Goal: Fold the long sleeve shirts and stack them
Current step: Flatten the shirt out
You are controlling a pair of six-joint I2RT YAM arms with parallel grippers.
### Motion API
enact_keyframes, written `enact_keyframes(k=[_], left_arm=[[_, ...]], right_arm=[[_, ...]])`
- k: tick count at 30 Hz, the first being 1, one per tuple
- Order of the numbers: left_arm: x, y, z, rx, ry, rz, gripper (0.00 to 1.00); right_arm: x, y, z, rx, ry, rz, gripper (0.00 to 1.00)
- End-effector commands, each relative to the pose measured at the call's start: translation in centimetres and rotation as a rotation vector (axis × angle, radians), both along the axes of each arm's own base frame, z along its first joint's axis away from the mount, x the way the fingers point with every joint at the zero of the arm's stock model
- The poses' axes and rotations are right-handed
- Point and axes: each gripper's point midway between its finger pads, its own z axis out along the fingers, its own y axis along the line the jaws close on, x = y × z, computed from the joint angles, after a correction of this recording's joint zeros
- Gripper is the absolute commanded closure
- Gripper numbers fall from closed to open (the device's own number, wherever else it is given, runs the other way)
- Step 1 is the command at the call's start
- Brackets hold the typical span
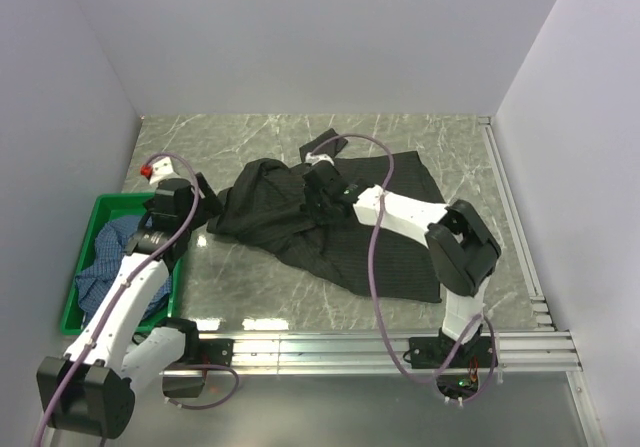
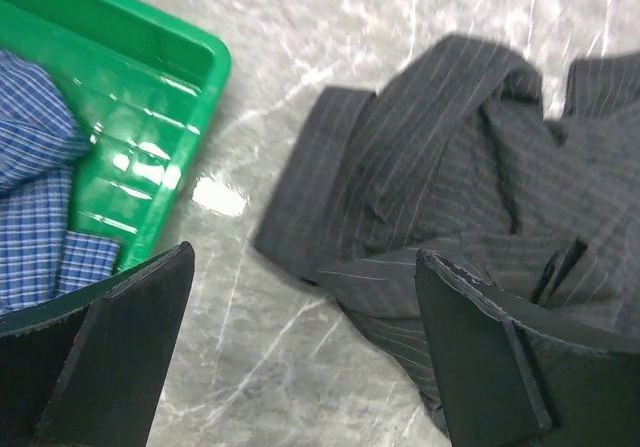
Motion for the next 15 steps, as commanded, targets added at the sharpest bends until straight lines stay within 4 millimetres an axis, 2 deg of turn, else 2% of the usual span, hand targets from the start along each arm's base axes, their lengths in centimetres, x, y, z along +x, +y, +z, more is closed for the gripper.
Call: enact_keyframes(k=[1,3,4,5,8,9,11,12,14,15], left_arm=[[0.5,-1.1,-0.4,-0.018,0.025,-0.058,0.02],[0.7,-1.2,-1.1,-0.021,0.056,-0.061,0.02],[0.8,-1.3,-1.2,-0.025,0.066,-0.061,0.02],[0.8,-1.6,-1.7,-0.034,0.083,-0.072,0.02],[0.8,-1.7,-2.9,-0.043,0.133,-0.066,0.02],[0.9,-1.6,-3.0,-0.045,0.141,-0.062,0.02],[1.0,-1.6,-3.1,-0.050,0.149,-0.060,0.02],[1.1,-1.7,-3.2,-0.060,0.149,-0.062,0.02],[1.1,-1.4,-3.3,-0.067,0.148,-0.050,0.02],[1.1,-1.1,-3.3,-0.067,0.150,-0.038,0.02]], right_arm=[[-0.6,3.6,9.0,0.042,-0.277,0.158,0.57],[-1.8,4.3,10.8,-0.011,-0.375,0.232,0.52],[-2.3,4.7,10.9,-0.061,-0.423,0.309,0.49],[-3.6,5.8,11.1,-0.075,-0.449,0.371,0.48],[-4.8,7.5,11.1,-0.126,-0.503,0.512,0.43],[-5.1,8.2,10.5,-0.147,-0.502,0.550,0.43],[-5.7,9.5,10.6,-0.186,-0.527,0.614,0.42],[-5.7,10.0,9.6,-0.213,-0.522,0.632,0.42],[-5.6,10.8,9.5,-0.249,-0.550,0.662,0.42],[-5.9,11.4,8.6,-0.266,-0.548,0.680,0.41]])
